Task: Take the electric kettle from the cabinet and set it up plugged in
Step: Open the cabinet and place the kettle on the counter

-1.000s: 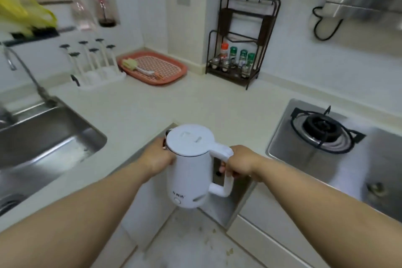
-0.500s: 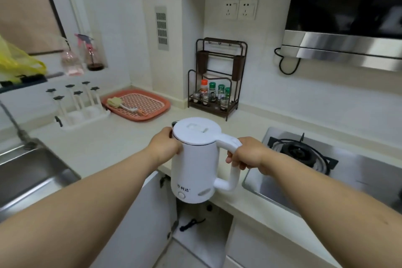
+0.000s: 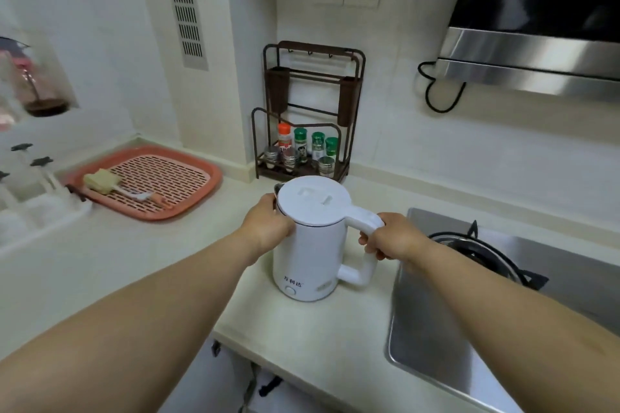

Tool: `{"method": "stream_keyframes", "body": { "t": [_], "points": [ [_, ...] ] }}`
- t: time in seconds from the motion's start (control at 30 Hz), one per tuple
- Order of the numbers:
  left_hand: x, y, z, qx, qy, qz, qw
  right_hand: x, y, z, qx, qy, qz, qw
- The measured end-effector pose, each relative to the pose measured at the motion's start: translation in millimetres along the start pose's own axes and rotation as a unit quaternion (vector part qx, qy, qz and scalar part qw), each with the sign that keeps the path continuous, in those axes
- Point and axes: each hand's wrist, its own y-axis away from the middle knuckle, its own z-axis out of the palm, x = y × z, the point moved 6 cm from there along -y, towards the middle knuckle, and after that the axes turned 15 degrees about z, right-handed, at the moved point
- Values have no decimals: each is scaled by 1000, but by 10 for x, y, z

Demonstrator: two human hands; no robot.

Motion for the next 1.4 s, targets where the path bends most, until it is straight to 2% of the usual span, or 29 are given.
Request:
{"method": "stream_keyframes", "body": {
  "t": [0.43,0.63,0.8,0.97,1.07,1.27,1.4],
  "points": [
    [-165,-1334,-238,-19,-9,25,999,-672,-986,202,37,-44,12,998],
    [-352,-1612,-343,0,9,13,1000,-906,-1265,253,59,-45,14,997],
    [-393,-1657,-304,-18,0,14,1000,-915,-1384,232,78,-47,32,995],
    [-346,-1548,-271,-47,-58,7,997,-838,-1309,280,65,-78,82,991],
    [-318,-1324,-241,-63,-113,-3,992,-725,-1131,336,53,-55,102,992],
    [-204,-567,-169,-76,-154,0,985,-431,-509,443,-16,-41,65,997],
    [-255,252,-29,-80,-183,4,980,33,23,683,-81,-50,59,994]
  ]
}}
